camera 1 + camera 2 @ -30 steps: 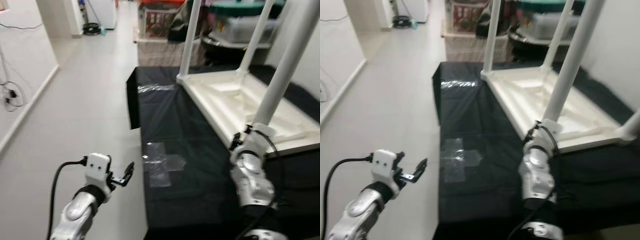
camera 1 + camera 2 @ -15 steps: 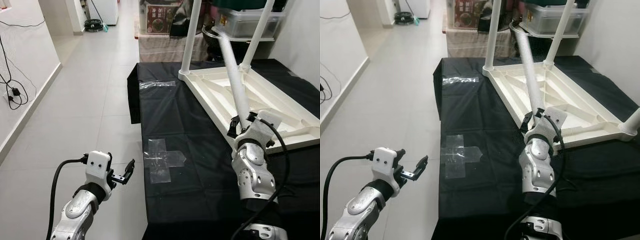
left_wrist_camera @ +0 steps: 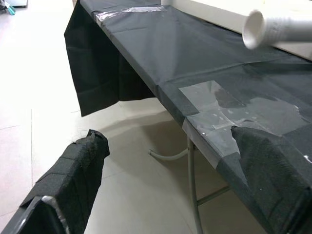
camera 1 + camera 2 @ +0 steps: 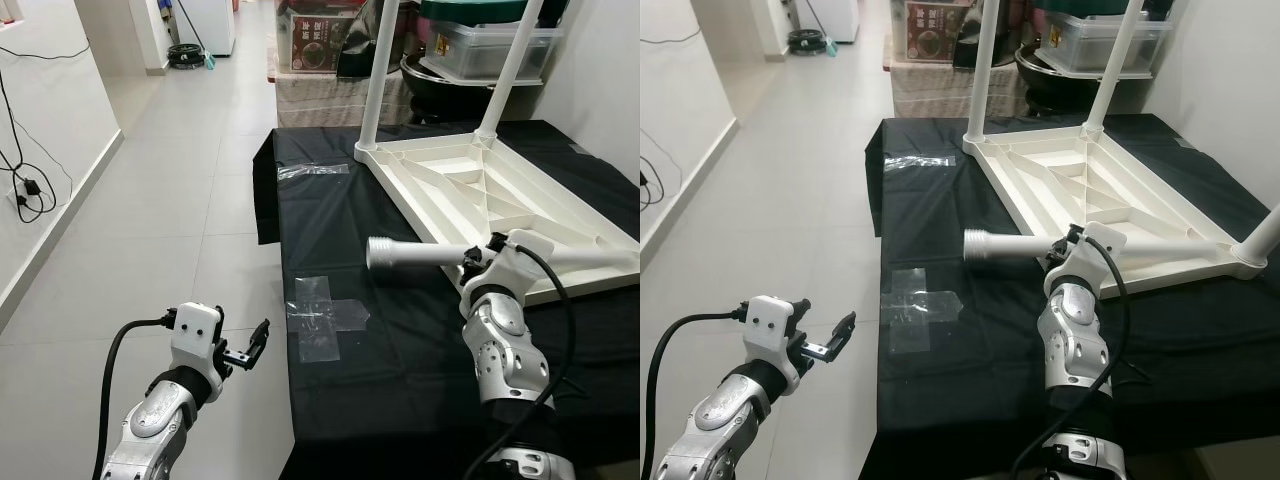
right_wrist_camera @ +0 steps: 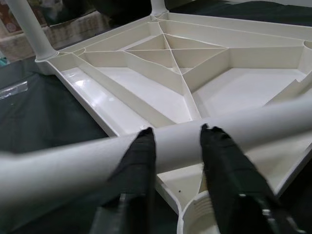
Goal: Building children table
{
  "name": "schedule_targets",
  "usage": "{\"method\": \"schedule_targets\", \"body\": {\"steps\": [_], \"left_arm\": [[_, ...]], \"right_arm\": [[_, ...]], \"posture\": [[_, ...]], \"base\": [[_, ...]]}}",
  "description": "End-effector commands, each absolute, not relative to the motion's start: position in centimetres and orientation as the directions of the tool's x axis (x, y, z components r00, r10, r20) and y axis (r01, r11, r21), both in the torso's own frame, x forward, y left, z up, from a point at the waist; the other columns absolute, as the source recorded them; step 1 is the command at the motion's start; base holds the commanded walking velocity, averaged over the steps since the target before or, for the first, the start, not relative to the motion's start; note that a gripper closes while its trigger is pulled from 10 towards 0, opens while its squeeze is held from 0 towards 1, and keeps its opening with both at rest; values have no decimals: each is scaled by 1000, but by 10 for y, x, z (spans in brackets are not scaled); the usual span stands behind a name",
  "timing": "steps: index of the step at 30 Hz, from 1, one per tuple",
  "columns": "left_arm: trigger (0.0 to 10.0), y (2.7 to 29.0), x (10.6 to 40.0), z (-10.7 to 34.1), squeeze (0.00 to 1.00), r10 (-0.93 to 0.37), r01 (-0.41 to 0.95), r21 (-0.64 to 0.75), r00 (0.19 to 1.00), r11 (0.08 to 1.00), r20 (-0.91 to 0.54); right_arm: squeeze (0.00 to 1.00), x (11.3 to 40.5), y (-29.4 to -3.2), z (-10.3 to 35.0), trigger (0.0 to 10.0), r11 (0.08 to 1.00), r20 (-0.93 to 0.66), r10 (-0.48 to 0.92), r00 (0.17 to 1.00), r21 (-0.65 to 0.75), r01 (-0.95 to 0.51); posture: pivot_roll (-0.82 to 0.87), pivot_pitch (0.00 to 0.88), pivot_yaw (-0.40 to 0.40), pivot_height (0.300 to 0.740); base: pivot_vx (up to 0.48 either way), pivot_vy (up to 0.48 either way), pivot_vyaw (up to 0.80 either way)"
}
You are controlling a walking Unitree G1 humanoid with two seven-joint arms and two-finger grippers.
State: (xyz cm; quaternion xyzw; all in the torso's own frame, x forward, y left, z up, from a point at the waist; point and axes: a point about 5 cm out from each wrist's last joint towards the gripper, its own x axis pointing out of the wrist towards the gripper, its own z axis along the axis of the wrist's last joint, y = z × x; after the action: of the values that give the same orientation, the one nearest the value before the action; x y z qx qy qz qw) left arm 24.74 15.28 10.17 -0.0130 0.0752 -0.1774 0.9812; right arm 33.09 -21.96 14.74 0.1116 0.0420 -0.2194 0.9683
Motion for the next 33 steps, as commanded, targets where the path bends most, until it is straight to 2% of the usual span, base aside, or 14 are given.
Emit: {"method": "schedule_targets", "body": {"steps": [1, 15, 16, 17, 18, 21, 23, 24, 26, 33], "left_arm": [[10000, 156, 246, 100, 0, -337, 336, -37, 929, 941, -149], [10000, 159, 247, 100, 0, -325, 324, -32, 934, 946, -147], [10000, 157, 247, 99, 0, -330, 328, -35, 932, 944, -148], [10000, 156, 246, 99, 0, -333, 331, -37, 931, 943, -149], [10000, 155, 246, 98, 0, -334, 332, -38, 931, 942, -149], [10000, 155, 246, 98, 0, -335, 333, -39, 930, 942, -149], [10000, 156, 246, 98, 0, -332, 331, -37, 931, 943, -149], [10000, 156, 246, 98, 0, -332, 331, -37, 931, 943, -149], [10000, 157, 247, 99, 0, -329, 328, -34, 933, 944, -149], [10000, 158, 255, 97, 0, -332, 330, -41, 931, 943, -152]], "right_arm": [[0, 333, -220, 146, 0, 878, -155, -406, 901, 209, 432], [0, 334, -214, 128, 0, 874, -262, -347, 900, 258, 412], [0, 335, -213, 124, 2392, 888, -285, -322, 903, 240, 393], [0, 337, -206, 120, 10000, 922, -311, -238, 920, 224, 314], [0, 337, -198, 118, 10000, 943, -322, -168, 932, 223, 248], [0, 338, -191, 117, 10000, 958, -319, -102, 942, 224, 180], [0, 336, -165, 115, 10000, 976, -334, 84, 939, 218, -10], [0, 336, -165, 115, 10000, 976, -334, 84, 939, 218, -10], [0, 332, -148, 110, 10000, 972, -352, 184, 918, 206, -116], [0, 328, -135, 107, 10000, 960, -358, 258, 897, 200, -196]], "posture": [[85, 0, -56, 740], [83, 0, -57, 740], [78, 0, -56, 740], [77, 0, -56, 740], [77, 0, -56, 740], [78, 0, -57, 740], [79, 0, -57, 740], [79, 0, -57, 740], [83, 0, -60, 740], [83, 0, -68, 740]], "base": [[0, 0, 0], [0, 0, 0], [0, 0, 0], [0, 0, 0], [0, 0, 0], [0, 0, 0], [0, 0, 0], [0, 0, 0], [0, 0, 0], [0, 0, 0]]}}
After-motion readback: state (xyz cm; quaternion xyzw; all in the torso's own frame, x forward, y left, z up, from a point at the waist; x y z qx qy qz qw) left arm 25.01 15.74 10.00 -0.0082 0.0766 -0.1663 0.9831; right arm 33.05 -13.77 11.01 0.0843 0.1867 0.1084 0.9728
